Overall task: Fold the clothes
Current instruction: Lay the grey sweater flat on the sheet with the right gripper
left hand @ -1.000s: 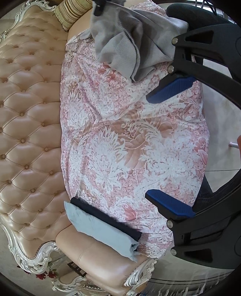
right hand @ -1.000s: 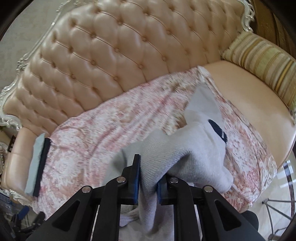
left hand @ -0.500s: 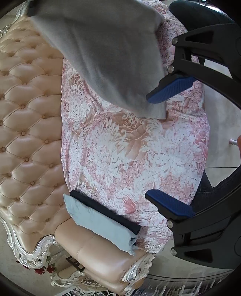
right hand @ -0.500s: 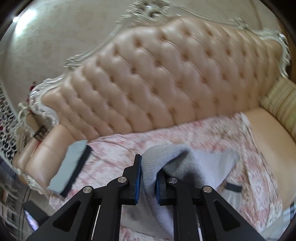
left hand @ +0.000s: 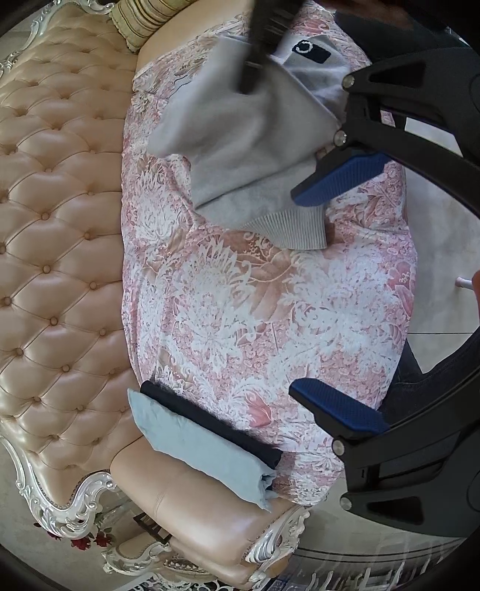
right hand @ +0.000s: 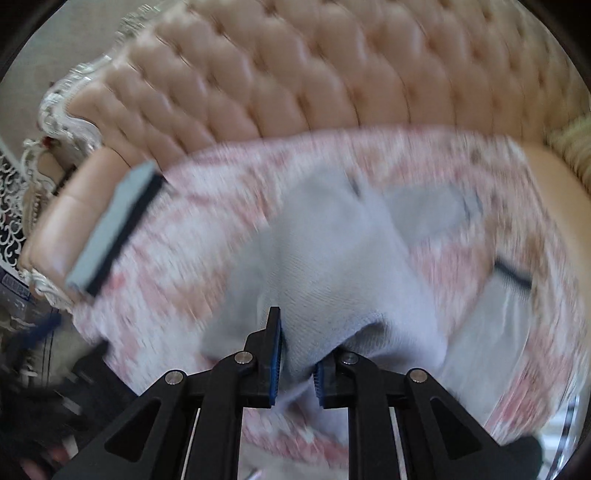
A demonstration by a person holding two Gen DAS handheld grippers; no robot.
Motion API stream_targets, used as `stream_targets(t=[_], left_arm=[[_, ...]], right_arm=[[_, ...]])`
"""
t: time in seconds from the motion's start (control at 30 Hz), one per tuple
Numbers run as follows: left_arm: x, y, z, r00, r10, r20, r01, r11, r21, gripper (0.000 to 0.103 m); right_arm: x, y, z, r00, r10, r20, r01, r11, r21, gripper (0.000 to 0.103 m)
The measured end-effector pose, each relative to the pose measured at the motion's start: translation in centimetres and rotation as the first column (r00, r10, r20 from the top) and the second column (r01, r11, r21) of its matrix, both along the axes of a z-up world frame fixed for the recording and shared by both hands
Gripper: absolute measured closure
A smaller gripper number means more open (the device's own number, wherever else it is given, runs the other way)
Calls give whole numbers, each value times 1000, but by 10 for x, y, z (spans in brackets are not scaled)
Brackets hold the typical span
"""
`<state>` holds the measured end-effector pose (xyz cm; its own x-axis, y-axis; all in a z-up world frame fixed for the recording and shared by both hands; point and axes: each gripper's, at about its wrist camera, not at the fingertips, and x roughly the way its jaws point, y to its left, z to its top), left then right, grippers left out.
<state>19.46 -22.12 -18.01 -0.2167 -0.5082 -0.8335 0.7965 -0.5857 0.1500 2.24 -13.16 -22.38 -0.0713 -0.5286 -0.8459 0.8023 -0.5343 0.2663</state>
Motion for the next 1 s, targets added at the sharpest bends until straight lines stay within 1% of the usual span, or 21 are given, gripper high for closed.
stream_targets(t=[0.1, 0.2, 0.23, 0.27, 0.4, 0.47, 0.57, 0.63, 0.67, 0.7, 0.73, 0.77, 0.8, 0.83, 0.87, 0.9, 0.93, 0.97, 1.0], left_arm=[[-1, 1, 0, 1000, -4, 2, 4, 1000, 1, 8], [-3, 3, 0, 1000, -11, 4, 11, 1000, 4, 8], [-4, 4, 0, 1000, -13, 3, 13, 1000, 5, 8], [-4, 5, 1, 1000, -14, 2, 14, 1000, 5, 8], [-5, 9, 6, 1000, -22, -12, 22, 1000, -1, 8], [-5, 12, 10, 999, -29, -20, 29, 1000, -5, 8], [-2, 17, 17, 997, -44, -58, 43, 999, -8, 8], [4, 19, 27, 989, -48, -139, 47, 999, -11, 8], [8, 21, 33, 980, -46, -191, 43, 999, -23, 8], [14, 23, 40, 966, -48, -253, 36, 998, -53, 8], [16, 27, 46, 956, -65, -286, 40, 995, -92, 7], [16, 30, 50, 953, -94, -288, 58, 990, -131, 4], [15, 34, 52, 952, -128, -278, 84, 982, -167, 3], [12, 37, 53, 954, -158, -255, 111, 976, -187, 3], [11, 38, 52, 956, -165, -245, 121, 976, -182, 3], [11, 36, 50, 956, -154, -251, 120, 982, -147, 3], [11, 34, 47, 953, -143, -268, 121, 988, -97, 3], [12, 31, 44, 947, -140, -289, 132, 990, -49, 3], [12, 29, 41, 943, -141, -300, 143, 990, -16, 3]], right_arm=[[2, 20, -22, 999, -5, 33, 3, 999, 41, 83], [0, 36, -28, 999, -18, 49, 15, 998, 58, 71], [0, 40, -28, 999, -21, 45, 18, 998, 60, 65], [0, 45, -28, 999, -24, 40, 21, 998, 62, 61], [2, 55, -22, 999, -24, 49, 21, 998, 63, 56], [7, 60, -15, 999, -11, 36, 9, 998, 64, 54], [13, 70, -3, 1000, -8, 11, 8, 999, 53, 52], [14, 78, 5, 1000, -15, 4, 15, 999, 31, 50], [14, 81, 8, 1000, -23, -9, 23, 1000, 16, 50], [13, 88, 15, 999, -39, -38, 38, 999, -18, 50], [12, 94, 20, 996, -58, -65, 55, 997, -53, 50], [11, 100, 25, 992, -80, -93, 72, 994, -88, 50], [10, 107, 29, 984, -104, -142, 87, 989, -116, 50], [10, 113, 33, 973, -128, -193, 101, 984, -145, 48], [9, 120, 38, 958, -154, -242, 113, 978, -175, 42], [6, 115, 32, 960, -138, -245, 101, 982, -161, 40], [3, 110, 26, 962, -120, -244, 86, 986, -143, 38], [0, 104, 20, 965, -101, -242, 72, 989, -126, 38], [-3, 99, 14, 967, -83, -241, 58, 992, -109, 38]])
